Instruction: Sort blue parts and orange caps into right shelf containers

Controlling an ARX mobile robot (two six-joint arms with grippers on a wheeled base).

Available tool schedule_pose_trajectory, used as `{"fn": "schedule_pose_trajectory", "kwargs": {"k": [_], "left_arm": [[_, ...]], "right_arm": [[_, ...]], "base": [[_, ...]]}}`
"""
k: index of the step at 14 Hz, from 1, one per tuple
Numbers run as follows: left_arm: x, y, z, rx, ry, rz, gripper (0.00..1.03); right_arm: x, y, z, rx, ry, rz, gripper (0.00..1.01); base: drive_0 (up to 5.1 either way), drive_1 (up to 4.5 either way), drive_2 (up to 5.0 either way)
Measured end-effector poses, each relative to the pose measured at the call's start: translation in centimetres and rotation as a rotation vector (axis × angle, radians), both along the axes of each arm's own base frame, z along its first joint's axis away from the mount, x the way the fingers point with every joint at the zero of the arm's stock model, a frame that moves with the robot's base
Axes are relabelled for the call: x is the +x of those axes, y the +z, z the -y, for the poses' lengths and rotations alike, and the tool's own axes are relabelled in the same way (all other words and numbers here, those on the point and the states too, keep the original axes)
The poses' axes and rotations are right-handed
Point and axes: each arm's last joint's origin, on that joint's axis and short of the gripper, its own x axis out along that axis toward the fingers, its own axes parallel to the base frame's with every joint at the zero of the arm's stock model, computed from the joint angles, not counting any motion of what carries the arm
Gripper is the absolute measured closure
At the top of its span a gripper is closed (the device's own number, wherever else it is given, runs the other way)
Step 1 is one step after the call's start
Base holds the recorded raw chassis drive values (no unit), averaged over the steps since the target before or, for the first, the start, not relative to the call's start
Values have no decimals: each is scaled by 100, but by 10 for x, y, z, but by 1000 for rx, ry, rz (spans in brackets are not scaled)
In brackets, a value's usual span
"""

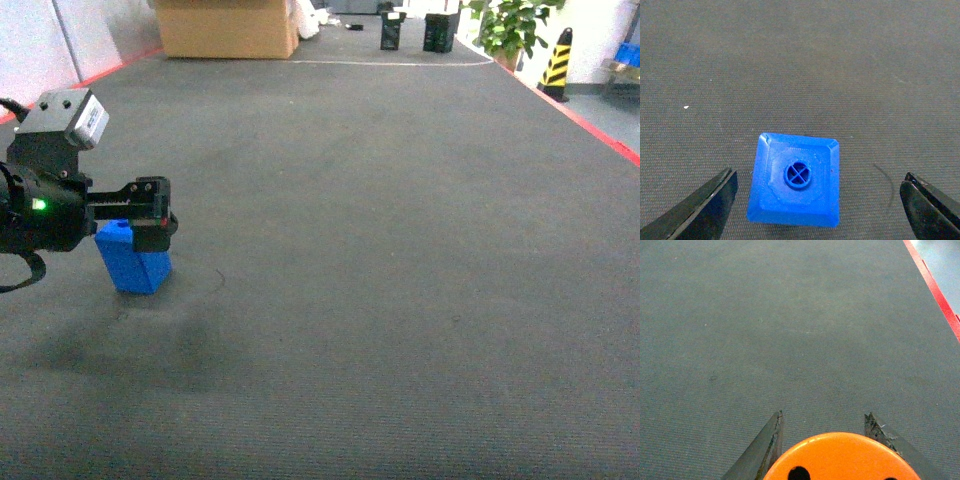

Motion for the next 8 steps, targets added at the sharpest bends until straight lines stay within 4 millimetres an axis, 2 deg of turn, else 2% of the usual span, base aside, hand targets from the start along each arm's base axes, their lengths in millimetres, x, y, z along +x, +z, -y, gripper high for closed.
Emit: {"fn": "schedule_pose_trajectory", "kwargs": {"k": [2,3,4,5,6,7,8], "left_arm": [[36,-16,-5,20,10,-32,5],[35,-25,-6,49,18,-76,37],[29,-21,-8,36,16,-59,57],[20,-14,-8,23,6,-36,58],[4,4,-9,11,-6,19,58],[-27,48,-12,11,-10,170,58],[-53,76,-13,13,-5,261,58]], "right_arm": [[0,0,0,0,0,0,58],[0,0,0,0,0,0,58],[0,0,0,0,0,0,58],[0,0,0,0,0,0,58],[0,0,0,0,0,0,58],[0,0,0,0,0,0,58],[0,0,0,0,0,0,58]], "base": [[0,0,0],[0,0,0],[0,0,0],[0,0,0],[0,0,0],[0,0,0],[0,0,0]]}}
